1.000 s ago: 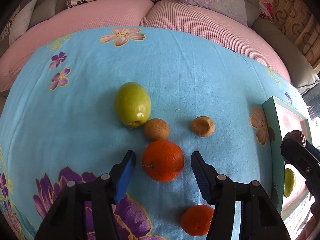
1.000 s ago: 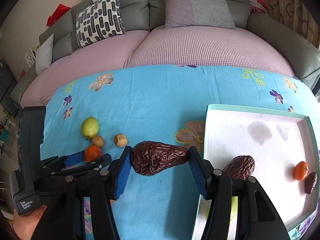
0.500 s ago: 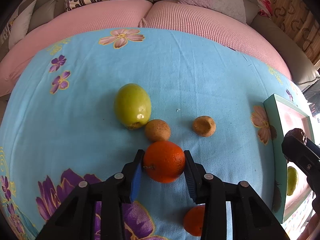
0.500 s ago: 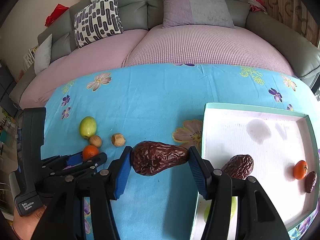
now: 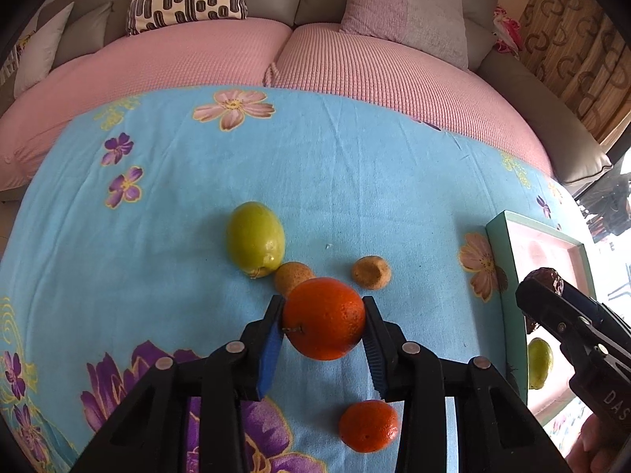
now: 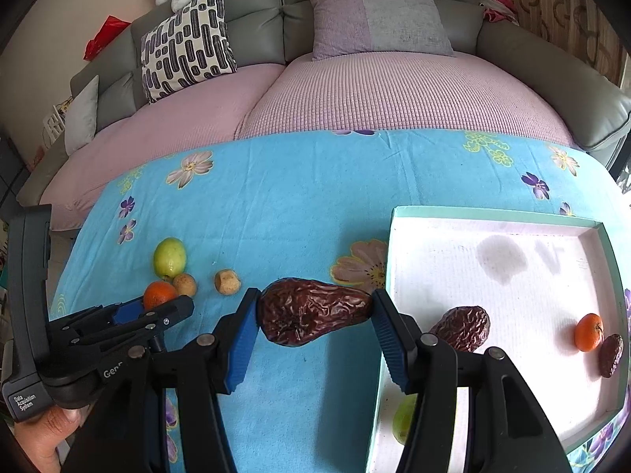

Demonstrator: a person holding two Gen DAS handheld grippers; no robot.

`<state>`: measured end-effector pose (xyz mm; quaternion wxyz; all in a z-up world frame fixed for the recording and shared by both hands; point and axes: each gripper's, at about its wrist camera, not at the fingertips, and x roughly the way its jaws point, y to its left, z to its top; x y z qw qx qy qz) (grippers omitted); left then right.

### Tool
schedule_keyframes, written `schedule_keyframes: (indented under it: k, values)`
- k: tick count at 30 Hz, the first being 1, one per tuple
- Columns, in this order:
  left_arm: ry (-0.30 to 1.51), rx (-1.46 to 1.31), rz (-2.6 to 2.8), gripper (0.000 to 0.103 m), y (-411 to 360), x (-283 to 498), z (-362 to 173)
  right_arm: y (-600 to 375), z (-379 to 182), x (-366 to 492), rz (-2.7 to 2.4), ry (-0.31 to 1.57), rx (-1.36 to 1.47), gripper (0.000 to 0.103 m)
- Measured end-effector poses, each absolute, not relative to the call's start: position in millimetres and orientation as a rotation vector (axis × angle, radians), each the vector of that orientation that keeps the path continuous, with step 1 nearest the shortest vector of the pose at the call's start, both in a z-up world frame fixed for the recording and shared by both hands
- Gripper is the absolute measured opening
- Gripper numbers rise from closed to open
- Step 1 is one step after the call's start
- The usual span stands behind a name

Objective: Organize fruits
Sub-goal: 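Carry the wrinkled date and the orange over the white tray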

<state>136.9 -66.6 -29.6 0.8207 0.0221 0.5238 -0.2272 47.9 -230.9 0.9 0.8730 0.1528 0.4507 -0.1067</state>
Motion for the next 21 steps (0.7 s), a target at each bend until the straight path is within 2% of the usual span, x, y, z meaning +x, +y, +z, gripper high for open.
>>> schedule_keyframes:
  k: [11, 21]
  values:
    - [1.035, 0.038, -0.587, 0.04, -87.7, 118.8, 4.2, -274.5, 11.7, 21.3, -0.343, 0.916, 0.38, 0.058]
    - [1.008, 0.107, -0.767, 0.04, -139.1, 75.1, 20.5, -350.5, 23.5, -47.9, -0.587, 0.864, 0.498, 0.058]
